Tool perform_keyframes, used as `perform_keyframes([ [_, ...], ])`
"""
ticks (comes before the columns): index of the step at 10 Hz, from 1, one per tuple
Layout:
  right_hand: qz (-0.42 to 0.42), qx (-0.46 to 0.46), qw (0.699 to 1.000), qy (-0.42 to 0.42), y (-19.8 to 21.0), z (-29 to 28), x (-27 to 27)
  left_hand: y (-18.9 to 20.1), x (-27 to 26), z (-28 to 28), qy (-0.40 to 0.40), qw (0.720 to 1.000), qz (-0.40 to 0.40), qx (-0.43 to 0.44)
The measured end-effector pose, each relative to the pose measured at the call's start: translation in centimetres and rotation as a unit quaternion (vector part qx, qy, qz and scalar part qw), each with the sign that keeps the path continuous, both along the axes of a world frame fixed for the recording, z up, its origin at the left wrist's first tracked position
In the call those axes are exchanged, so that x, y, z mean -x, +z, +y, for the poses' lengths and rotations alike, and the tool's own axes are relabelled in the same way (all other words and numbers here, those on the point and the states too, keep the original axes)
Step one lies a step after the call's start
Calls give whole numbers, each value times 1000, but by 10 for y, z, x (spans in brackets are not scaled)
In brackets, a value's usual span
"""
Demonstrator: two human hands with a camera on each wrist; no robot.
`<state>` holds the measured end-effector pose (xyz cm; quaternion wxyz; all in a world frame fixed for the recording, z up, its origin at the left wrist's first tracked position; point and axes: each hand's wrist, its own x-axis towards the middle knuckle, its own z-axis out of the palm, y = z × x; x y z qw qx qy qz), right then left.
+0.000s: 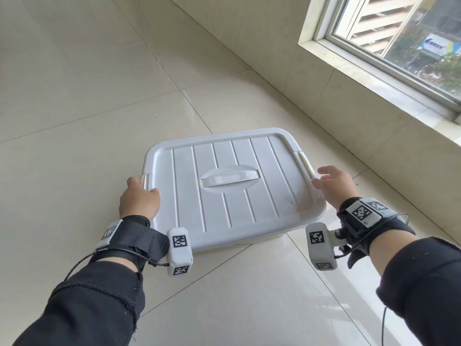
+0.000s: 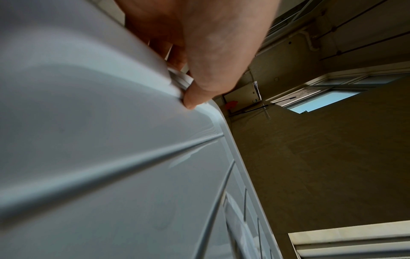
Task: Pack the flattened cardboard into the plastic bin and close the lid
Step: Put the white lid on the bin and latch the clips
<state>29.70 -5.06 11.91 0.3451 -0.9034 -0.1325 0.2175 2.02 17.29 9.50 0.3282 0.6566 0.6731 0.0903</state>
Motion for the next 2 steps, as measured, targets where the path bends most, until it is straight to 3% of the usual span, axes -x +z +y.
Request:
perform_keyframes([
  [2,-24,-62,998,-4,9,0,-5,4,1,-2,7,1000,-12,-6],
])
